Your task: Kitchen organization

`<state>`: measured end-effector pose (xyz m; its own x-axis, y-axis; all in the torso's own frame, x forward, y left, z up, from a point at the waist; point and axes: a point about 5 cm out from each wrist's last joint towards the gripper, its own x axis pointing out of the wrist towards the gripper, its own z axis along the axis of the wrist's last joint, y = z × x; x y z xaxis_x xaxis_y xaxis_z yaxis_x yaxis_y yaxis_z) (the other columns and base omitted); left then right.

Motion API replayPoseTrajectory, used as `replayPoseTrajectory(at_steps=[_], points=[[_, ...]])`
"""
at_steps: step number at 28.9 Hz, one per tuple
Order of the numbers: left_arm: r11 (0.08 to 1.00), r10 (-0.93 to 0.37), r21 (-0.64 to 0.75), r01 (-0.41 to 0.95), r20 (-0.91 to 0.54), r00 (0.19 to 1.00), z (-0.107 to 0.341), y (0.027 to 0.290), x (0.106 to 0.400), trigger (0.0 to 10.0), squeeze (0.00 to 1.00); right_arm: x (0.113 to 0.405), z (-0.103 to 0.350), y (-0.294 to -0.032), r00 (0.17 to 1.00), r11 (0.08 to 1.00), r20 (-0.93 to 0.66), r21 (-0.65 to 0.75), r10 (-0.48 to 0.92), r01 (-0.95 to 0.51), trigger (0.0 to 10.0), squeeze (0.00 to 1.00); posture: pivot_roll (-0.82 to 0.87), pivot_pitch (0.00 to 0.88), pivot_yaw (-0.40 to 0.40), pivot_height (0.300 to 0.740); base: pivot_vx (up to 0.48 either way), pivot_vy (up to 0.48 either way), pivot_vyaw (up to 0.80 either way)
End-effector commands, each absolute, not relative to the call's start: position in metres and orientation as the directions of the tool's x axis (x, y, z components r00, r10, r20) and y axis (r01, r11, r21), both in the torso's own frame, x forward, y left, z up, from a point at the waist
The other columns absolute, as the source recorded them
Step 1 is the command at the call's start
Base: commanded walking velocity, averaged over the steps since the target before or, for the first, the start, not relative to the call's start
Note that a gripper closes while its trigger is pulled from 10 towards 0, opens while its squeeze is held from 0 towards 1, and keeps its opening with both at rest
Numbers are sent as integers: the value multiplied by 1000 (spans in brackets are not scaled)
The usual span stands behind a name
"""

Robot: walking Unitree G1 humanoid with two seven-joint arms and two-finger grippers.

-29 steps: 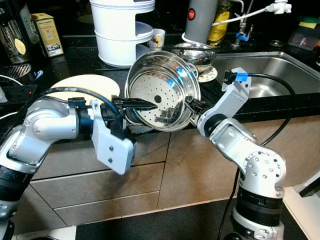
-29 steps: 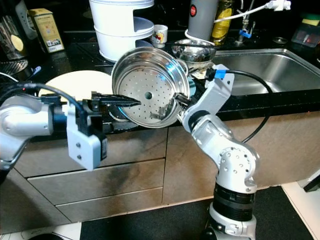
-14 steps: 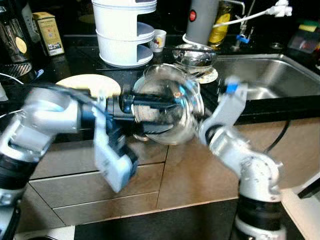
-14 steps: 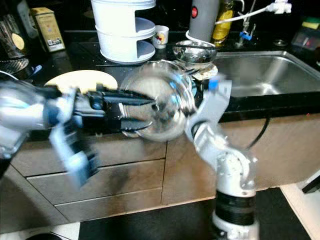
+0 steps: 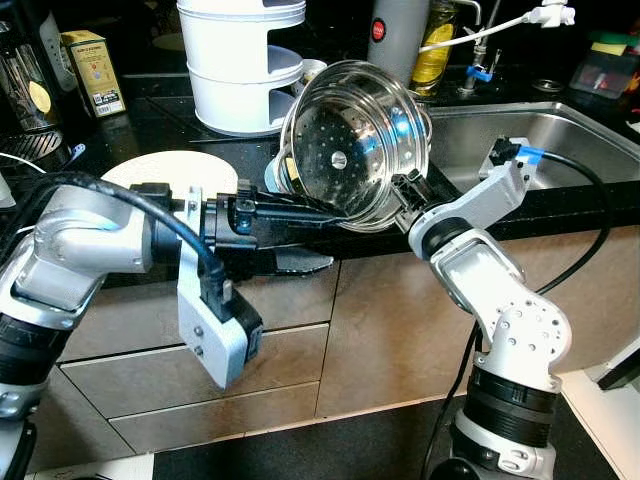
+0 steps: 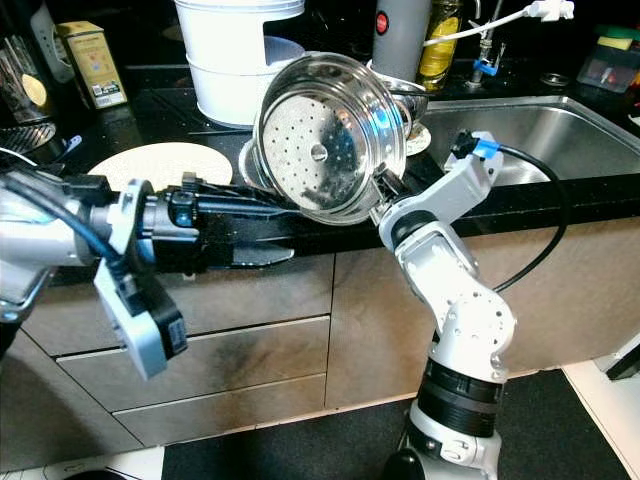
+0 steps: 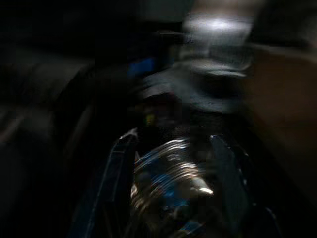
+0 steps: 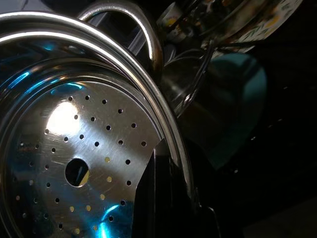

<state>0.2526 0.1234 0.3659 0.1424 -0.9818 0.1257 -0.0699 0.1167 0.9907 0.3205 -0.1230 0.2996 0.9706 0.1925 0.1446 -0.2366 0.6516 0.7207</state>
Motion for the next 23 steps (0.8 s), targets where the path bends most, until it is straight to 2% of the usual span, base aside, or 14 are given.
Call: replayPoseTrajectory(at_steps=[1,3,4,8,9,11,12,13,14,15,16,17,19,23], points=[[248,-957,969,15,243,155,383,129,254,10000,0,318,301,-121,963,640,165,721,213,-265,0,0,-8,150,-34,740,0,0,0],[378,-916,915,139,348,198,391,135,261,10000,0,318,301,-121,963,642,164,720,214,-265,0,0,-8,150,-34,740,0,0,0],[378,-916,915,139,348,198,391,135,261,10000,0,318,301,-121,963,642,164,720,214,-265,0,0,-8,150,-34,740,0,0,0],[427,-898,850,308,361,249,392,142,268,10000,0,318,300,-123,961,653,166,707,220,-272,0,0,-10,153,-30,740,0,0,0],[412,-910,799,437,335,245,387,146,267,10000,0,317,300,-124,957,670,167,685,237,-285,0,0,-12,156,-30,740,0,0,0],[412,-910,799,437,335,245,387,146,267,10000,0,317,300,-124,957,670,167,685,237,-285,0,0,-12,156,-30,740,0,0,0],[387,-922,739,552,317,223,383,151,261,10000,0,316,299,-124,948,694,165,648,274,-313,0,0,-12,155,-30,740,0,0,0],[387,-922,739,552,317,223,383,151,261,10000,0,316,299,-124,948,694,165,648,274,-313,0,0,-12,155,-30,740,0,0,0],[319,-948,692,648,245,205,374,158,255,10000,0,313,297,-124,929,724,152,590,337,-358,0,0,-14,158,-33,740,0,0,0],[319,-948,692,648,245,205,374,158,255,10000,0,313,297,-124,929,724,152,590,337,-358,0,0,-14,158,-33,740,0,0,0],[247,-969,674,697,156,193,364,164,248,10000,0,309,294,-124,904,748,121,523,411,-410,0,0,-14,161,-35,740,0,0,0],[247,-969,674,697,156,193,364,164,248,10000,0,309,294,-124,904,748,121,523,411,-410,0,0,-14,161,-35,740,0,0,0],[177,-978,632,755,25,208,351,173,242,10000,0,299,285,-123,853,766,45,419,519,-488,0,0,-18,164,-36,740,0,0,0],[164,-973,590,791,-36,229,345,181,239,10000,0,292,277,-125,817,763,-12,365,576,-533,0,0,-16,163,-37,740,0,0,0]])
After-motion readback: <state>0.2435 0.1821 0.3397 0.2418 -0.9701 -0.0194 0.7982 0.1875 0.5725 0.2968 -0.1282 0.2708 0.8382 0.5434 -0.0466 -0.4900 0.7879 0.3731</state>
